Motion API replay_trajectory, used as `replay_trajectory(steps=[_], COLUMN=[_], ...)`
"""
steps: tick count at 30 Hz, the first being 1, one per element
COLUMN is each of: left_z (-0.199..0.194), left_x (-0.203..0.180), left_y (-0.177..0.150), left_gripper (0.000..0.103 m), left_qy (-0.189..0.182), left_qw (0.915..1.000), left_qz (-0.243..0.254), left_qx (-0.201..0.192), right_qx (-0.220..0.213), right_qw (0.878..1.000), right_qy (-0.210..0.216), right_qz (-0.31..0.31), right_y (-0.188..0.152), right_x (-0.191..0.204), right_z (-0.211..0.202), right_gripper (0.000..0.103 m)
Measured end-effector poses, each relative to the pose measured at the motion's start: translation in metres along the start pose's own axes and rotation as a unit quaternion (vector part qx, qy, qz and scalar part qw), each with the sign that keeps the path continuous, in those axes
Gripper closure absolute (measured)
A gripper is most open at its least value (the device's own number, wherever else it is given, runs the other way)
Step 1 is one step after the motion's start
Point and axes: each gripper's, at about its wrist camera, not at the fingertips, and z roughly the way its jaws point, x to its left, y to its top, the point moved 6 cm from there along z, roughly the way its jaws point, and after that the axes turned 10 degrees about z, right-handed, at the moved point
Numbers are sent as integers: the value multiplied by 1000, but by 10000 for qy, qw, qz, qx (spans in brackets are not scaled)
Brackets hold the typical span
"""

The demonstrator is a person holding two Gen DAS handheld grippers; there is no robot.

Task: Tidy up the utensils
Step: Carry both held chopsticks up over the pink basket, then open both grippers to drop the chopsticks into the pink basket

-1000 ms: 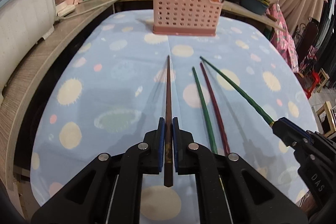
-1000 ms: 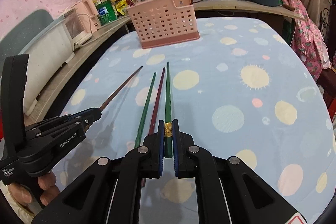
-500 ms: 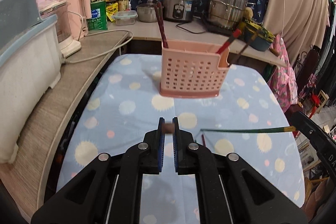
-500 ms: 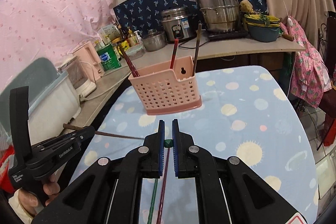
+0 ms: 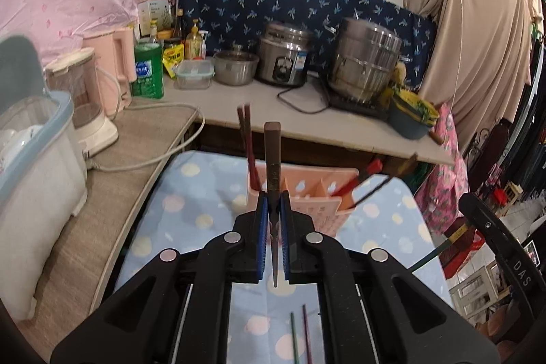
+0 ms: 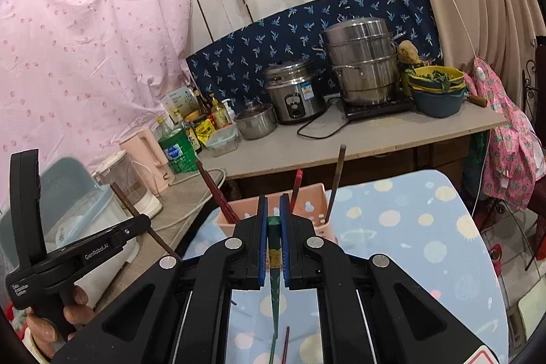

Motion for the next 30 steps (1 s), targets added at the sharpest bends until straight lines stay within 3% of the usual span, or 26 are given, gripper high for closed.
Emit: replay_trajectory(steps=[8, 14, 23, 30], left_z=[1, 21, 78, 105], left_x=[3, 12, 23, 24], left_y=[75, 99, 79, 59], left_gripper=[96, 96, 96, 96], left_qy=[27, 93, 163, 149], left_qw=[9981, 9967, 9990, 9995], left_qz=[-99, -176, -243, -260], left_qx=[-605, -789, -341, -60], right_qx=[-734, -1075, -528, -182], right_qw=[9968, 9937, 9983, 9993], right_qy=[291, 284, -73, -257], right_qz=[130, 148, 219, 215], right_y=[80, 118, 93, 69], right_x=[29, 39, 12, -4], right_z=[14, 43, 111, 138], right_gripper=[96, 96, 96, 96])
